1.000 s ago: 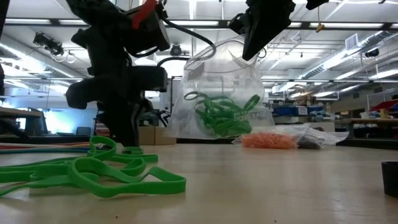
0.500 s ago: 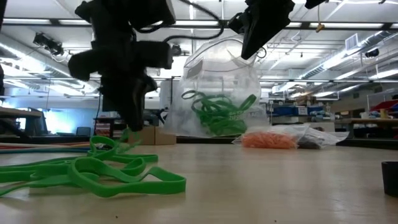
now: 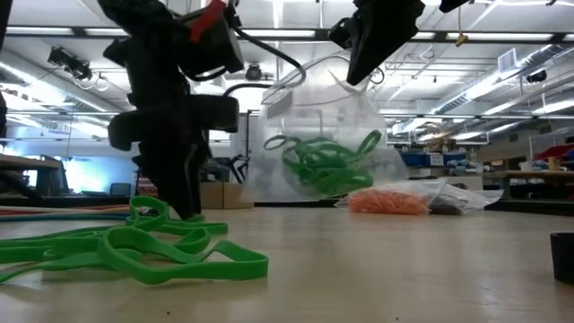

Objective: Sort rubber bands
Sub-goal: Put the green rubber band into the transparent zip bag

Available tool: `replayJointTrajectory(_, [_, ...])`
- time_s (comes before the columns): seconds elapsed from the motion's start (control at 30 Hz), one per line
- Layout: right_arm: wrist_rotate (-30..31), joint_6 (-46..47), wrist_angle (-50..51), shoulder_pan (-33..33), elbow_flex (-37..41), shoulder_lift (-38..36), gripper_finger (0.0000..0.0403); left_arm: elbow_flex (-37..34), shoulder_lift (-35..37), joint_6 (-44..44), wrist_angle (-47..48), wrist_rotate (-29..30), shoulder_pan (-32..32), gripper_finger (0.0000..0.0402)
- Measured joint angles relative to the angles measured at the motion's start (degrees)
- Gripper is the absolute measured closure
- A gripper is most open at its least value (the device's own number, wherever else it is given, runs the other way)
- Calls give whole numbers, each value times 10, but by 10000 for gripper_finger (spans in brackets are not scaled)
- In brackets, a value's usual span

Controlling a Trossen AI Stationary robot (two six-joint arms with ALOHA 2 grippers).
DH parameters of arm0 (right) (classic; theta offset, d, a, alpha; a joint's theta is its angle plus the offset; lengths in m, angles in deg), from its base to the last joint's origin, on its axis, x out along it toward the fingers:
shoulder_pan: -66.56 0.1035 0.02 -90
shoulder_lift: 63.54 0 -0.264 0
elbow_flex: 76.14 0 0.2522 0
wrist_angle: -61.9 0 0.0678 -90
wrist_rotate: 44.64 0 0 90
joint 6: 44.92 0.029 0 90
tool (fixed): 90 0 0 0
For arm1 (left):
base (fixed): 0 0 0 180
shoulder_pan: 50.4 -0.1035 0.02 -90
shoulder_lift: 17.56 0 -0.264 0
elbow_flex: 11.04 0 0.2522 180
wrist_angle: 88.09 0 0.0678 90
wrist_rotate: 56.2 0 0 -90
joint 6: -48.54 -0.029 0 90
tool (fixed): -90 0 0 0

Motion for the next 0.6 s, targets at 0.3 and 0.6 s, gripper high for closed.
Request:
replayJointTrajectory(0.3, [0,0,-7,0,0,0,403,-12,-14,-12,-16,-34,-29,326])
replayJointTrajectory(0.6, [0,-2,-6,0,0,0,403,51,-18,-47,32,-73,-3,397])
